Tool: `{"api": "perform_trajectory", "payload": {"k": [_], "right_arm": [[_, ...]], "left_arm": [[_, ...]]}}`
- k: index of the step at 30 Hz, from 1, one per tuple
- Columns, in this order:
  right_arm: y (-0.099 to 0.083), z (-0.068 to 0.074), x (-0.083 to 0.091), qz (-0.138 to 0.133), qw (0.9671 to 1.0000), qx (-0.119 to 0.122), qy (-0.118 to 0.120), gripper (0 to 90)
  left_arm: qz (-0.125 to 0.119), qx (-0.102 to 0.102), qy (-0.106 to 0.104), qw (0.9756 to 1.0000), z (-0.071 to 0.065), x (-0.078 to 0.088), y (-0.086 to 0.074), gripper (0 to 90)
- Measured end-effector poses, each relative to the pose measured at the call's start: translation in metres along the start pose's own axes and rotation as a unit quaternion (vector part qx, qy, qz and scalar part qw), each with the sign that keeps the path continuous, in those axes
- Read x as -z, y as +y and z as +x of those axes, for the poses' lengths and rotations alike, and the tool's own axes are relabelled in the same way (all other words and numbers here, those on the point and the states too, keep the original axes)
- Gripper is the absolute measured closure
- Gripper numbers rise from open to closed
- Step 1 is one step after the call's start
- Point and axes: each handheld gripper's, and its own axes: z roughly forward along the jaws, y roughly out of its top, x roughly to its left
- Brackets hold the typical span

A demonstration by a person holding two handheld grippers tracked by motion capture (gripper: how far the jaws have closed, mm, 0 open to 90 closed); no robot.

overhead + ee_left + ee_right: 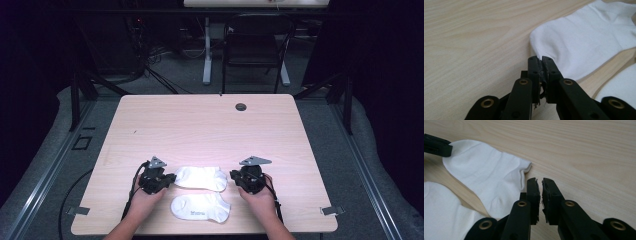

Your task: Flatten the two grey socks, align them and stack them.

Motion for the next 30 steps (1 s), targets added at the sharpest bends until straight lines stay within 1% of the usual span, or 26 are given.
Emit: {"api": "perform_trajectory", "payload": {"k": [1,2,4,7,9,10,14,16,17,19,21,22,23,24,26,27,30], "right_arm": [[0.001,0.0,0.001,-0.001,1.0,0.001,0.001,79.9],[0.001,0.001,0.001,-0.005,1.0,0.0,0.002,78.1],[0.003,0.003,0.002,-0.007,0.9999,0.0,0.008,76.5],[0.004,0.009,-0.003,-0.014,0.9998,0.012,0.005,74.0],[0.005,0.013,-0.007,-0.01,0.9997,0.021,0.002,72.4],[0.005,0.014,-0.008,-0.008,0.9996,0.027,0.003,71.9],[0.006,0.019,-0.015,-0.001,0.9994,0.034,0.006,67.6],[0.006,0.022,-0.019,0.001,0.9993,0.036,0.006,65.7],[0.005,0.024,-0.022,0.009,0.9991,0.042,0.003,65.8],[0.004,0.025,-0.025,0.014,0.9987,0.048,-0.004,66.1],[0.003,0.026,-0.029,0.02,0.998,0.059,-0.01,67.5],[0.002,0.027,-0.03,0.023,0.998,0.058,-0.011,68.5],[0.002,0.026,-0.03,0.028,0.9976,0.062,-0.014,69.1],[0.001,0.026,-0.032,0.027,0.9977,0.061,-0.015,69.7],[0.0,0.024,-0.033,0.027,0.998,0.055,-0.016,70.7],[0.0,0.023,-0.033,0.032,0.9978,0.056,-0.016,71.0],[0.0,0.02,-0.033,0.033,0.998,0.052,-0.013,72.3]], "left_arm": [[-0.003,0.003,0.002,1.0,0.0,0.0,0.0,83.1],[-0.001,0.001,0.002,1.0,0.001,0.001,0.001,81.9],[-0.007,0.006,0.003,1.0,0.003,0.002,0.001,79.5],[-0.014,0.01,0.005,0.9998,0.003,0.001,0.002,75.5],[-0.016,0.013,0.005,0.9998,0.004,0.001,0.003,72.6],[-0.016,0.013,0.003,0.9998,0.004,0.001,0.003,72.1],[-0.021,0.008,-0.001,0.9998,0.004,-0.001,0.004,70.5],[-0.022,0.003,0.004,0.9997,0.003,-0.002,0.006,70.5],[-0.022,0.002,0.005,0.9997,0.002,-0.002,0.007,70.4],[-0.024,-0.003,0.007,0.9997,0.002,-0.003,0.008,70.2],[-0.02,-0.008,0.012,0.9997,0.002,-0.005,0.01,70.3],[-0.02,-0.011,0.016,0.9996,0.002,-0.006,0.01,70.3],[-0.014,-0.01,0.017,0.9997,0.002,-0.007,0.01,70.3],[-0.009,-0.009,0.02,0.9997,0.003,-0.01,0.009,70.3],[-0.007,-0.009,0.021,0.9997,0.004,-0.013,0.008,70.9],[-0.004,-0.008,0.019,0.9998,0.005,-0.013,0.008,71.4],[-0.006,-0.004,0.014,0.9999,0.006,-0.013,0.007,73.3]]}}
